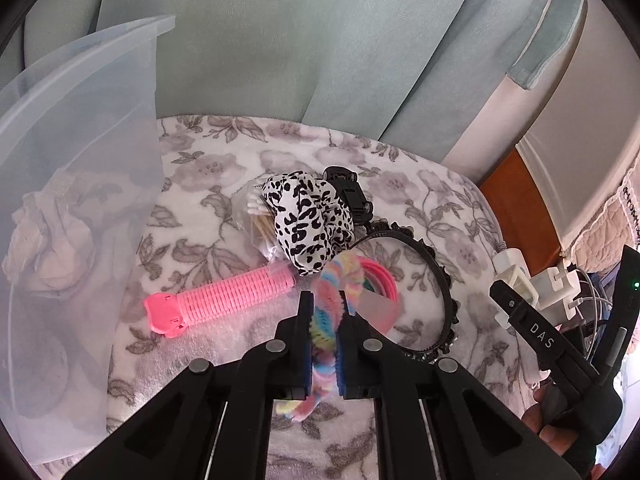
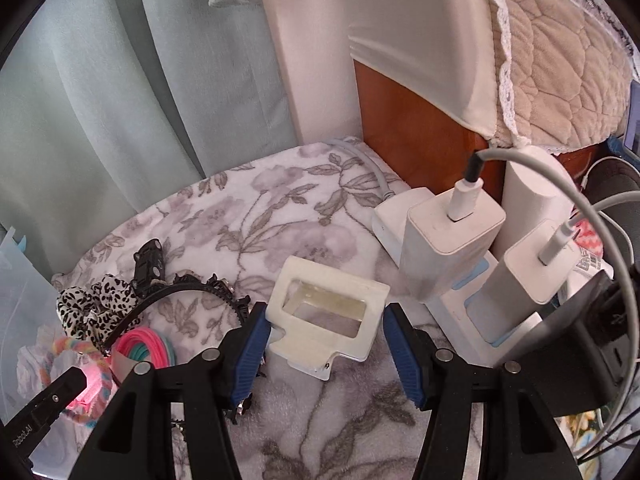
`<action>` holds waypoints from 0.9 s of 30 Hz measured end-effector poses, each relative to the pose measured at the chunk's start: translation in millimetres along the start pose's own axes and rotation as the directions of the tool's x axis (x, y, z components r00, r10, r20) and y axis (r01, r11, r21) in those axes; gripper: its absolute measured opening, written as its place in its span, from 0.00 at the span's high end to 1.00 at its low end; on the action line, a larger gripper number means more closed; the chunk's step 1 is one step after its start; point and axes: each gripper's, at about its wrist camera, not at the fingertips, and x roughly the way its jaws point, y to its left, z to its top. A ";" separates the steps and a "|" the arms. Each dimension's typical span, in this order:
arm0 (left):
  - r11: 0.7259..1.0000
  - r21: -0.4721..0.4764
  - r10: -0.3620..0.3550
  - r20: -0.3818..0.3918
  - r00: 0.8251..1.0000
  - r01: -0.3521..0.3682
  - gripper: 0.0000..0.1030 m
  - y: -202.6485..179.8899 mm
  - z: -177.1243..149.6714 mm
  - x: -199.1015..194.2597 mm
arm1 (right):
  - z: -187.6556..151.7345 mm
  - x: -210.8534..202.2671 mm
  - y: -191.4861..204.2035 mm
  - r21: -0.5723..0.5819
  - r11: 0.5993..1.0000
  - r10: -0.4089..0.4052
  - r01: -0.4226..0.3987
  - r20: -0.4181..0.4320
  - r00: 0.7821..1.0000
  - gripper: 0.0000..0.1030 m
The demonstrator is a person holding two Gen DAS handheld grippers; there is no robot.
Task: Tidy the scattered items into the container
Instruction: 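Grasp the white plastic holder with the right tool and lift it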
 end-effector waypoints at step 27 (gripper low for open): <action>0.995 0.098 -0.012 0.235 0.972 -0.012 0.92 -51.2 -24.0 -180.2 | -1.4 -194.0 5.3 -0.014 0.985 0.171 -0.173 0.246 0.954 0.40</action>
